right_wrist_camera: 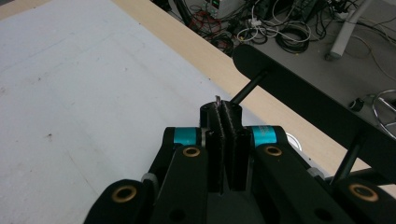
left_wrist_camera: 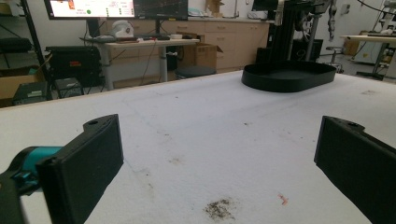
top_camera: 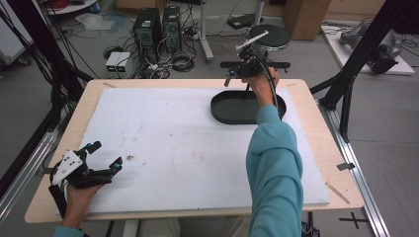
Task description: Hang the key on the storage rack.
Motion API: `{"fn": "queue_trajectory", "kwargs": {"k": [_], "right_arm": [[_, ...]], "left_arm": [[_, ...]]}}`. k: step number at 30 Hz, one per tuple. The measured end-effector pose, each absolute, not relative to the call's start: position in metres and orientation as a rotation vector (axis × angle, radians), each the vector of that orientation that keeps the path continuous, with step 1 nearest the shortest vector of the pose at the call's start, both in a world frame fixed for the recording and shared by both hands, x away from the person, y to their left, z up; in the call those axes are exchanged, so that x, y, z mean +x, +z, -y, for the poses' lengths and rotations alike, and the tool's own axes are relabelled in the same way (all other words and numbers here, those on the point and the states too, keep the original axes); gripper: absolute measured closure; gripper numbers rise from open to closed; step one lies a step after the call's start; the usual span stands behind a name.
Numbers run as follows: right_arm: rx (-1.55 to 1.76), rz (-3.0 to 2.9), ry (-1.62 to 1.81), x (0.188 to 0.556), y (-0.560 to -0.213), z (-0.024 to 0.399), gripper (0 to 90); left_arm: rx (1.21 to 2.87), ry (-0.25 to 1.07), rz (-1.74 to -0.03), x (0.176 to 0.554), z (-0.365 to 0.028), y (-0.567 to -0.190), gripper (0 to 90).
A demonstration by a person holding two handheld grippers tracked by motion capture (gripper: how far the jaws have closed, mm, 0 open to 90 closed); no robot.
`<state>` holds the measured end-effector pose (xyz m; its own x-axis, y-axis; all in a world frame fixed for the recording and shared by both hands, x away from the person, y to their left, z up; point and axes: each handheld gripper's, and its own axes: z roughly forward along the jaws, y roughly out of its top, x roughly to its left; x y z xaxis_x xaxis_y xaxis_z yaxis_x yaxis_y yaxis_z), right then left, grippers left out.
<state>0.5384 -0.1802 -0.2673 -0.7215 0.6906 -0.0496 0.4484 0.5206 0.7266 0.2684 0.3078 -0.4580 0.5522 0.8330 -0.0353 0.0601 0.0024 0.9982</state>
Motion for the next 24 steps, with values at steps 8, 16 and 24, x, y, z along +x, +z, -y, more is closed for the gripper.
{"fn": "queue_trajectory", "kwargs": {"k": [8,16,24], "right_arm": [[0.961,-2.42,1.022,0.5406,-0.2688,0.1819,88.6],[0.959,-2.419,1.034,0.5428,-0.2699,0.1851,88.6],[0.946,-2.402,1.061,0.5466,-0.272,0.1867,88.4]], "left_arm": [[1.457,0.726,-0.814,0.2684,-0.3077,-0.458,1.7],[1.457,0.727,-0.812,0.2684,-0.3074,-0.458,1.7],[1.462,0.729,-0.808,0.2684,-0.3075,-0.458,1.7]]}}
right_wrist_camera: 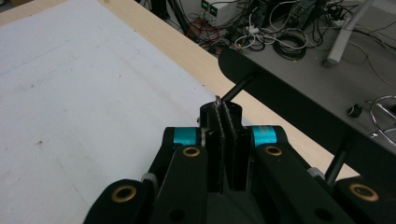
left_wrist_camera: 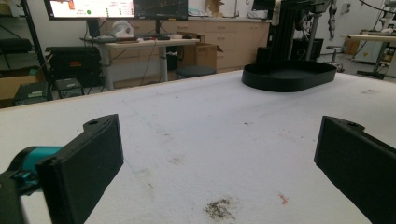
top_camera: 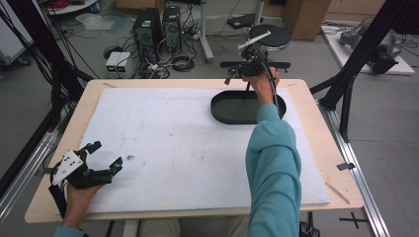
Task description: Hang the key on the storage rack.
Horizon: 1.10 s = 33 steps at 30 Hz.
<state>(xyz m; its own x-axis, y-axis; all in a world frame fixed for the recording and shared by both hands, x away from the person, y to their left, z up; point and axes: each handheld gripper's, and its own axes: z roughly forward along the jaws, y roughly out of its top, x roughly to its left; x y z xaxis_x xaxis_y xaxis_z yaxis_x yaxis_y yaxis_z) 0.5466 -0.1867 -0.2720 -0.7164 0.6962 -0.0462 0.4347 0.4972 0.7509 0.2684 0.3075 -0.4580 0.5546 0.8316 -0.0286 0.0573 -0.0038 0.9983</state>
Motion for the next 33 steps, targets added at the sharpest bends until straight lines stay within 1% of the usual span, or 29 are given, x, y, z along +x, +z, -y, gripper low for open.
{"fn": "queue_trajectory", "kwargs": {"k": [13,29,33], "right_arm": [[0.901,-2.407,1.061,0.552,-0.276,0.19,86.8],[0.968,-2.41,1.042,0.558,-0.285,0.193,86.8],[0.981,-2.407,1.038,0.56,-0.288,0.194,85.2]], "left_arm": [[1.464,0.732,-0.81,0.268,-0.307,-0.458,1.7],[1.466,0.731,-0.81,0.268,-0.307,-0.458,1.7],[1.467,0.732,-0.81,0.268,-0.307,-0.458,1.7]]}}
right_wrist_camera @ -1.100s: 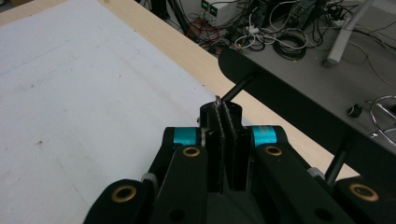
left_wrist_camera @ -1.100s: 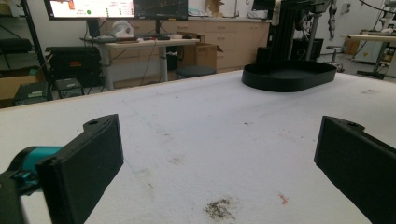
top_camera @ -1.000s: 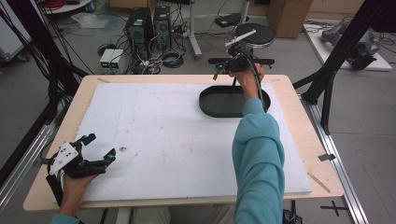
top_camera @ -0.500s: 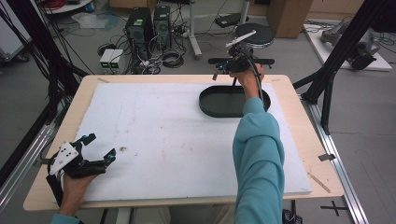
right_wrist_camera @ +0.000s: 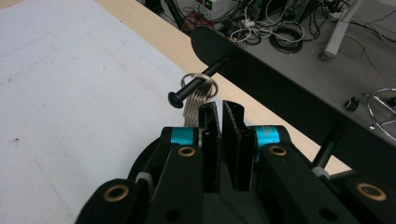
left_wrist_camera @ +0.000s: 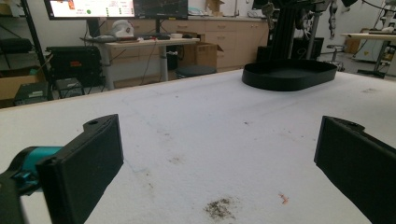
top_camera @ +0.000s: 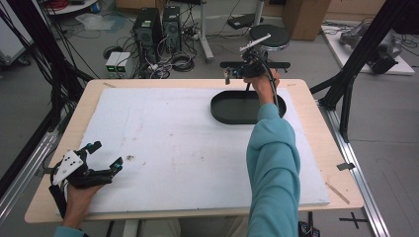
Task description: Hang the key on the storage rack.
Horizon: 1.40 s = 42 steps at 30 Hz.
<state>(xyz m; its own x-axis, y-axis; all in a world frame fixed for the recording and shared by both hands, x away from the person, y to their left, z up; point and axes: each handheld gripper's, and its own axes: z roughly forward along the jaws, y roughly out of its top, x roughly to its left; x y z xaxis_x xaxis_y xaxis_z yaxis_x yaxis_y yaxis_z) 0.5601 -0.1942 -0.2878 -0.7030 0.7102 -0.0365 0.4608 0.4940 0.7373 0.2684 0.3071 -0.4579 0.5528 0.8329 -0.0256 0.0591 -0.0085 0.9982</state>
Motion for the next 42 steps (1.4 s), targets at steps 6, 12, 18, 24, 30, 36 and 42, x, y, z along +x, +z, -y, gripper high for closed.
{"fn": "queue_trajectory", "kwargs": {"k": [6,12,18,24,30,36,42], "right_arm": [[0.981,-2.422,1.031,0.56,-0.29,0.194,84.1],[0.979,-2.451,1.007,0.555,-0.29,0.194,83.5],[0.906,-2.452,1.032,0.54,-0.281,0.191,81.5],[0.852,-2.503,1.06,0.509,-0.27,0.187,56.3],[0.803,-2.477,1.111,0.475,-0.253,0.176,9.9],[0.67,-2.441,1.339,0.447,-0.249,0.182,0.6],[0.674,-2.348,1.526,0.422,-0.274,0.212,0.5]], "left_arm": [[1.465,0.729,-0.814,0.268,-0.306,-0.458,1.7],[1.464,0.728,-0.814,0.269,-0.306,-0.458,1.7],[1.463,0.729,-0.812,0.269,-0.307,-0.458,1.7],[1.461,0.729,-0.814,0.269,-0.307,-0.458,1.7],[1.465,0.73,-0.813,0.268,-0.307,-0.458,1.7],[1.464,0.732,-0.814,0.269,-0.307,-0.458,1.7],[1.478,0.741,-0.805,0.268,-0.305,-0.458,1.7]]}}
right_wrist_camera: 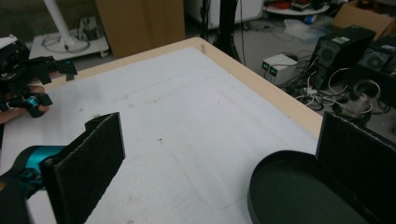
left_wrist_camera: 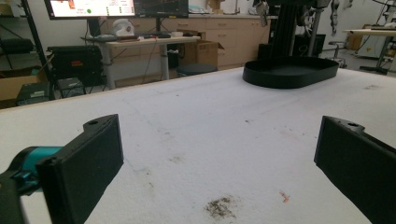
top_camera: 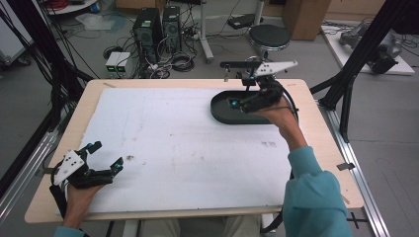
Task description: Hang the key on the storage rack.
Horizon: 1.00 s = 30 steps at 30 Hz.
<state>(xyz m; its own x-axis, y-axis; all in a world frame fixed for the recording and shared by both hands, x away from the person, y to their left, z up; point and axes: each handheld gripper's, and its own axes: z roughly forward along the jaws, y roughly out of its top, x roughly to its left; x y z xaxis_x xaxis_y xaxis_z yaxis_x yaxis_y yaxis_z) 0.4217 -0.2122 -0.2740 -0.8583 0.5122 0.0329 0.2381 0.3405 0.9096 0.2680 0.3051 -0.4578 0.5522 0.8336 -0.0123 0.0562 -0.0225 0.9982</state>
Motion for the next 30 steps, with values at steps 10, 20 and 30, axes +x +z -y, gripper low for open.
{"fn": "queue_trajectory", "kwargs": {"k": [10,20,30], "right_arm": [[0.738,-2.152,1.614,0.37,-0.33,0.263,0.5],[0.664,-1.977,1.701,0.327,-0.391,0.284,0.5],[0.736,-1.95,1.628,0.322,-0.434,0.305,0.5]], "left_arm": [[1.472,0.744,-0.808,0.268,-0.306,-0.458,1.7],[1.467,0.751,-0.803,0.267,-0.305,-0.458,1.7],[1.466,0.76,-0.799,0.266,-0.305,-0.458,1.7]]}}
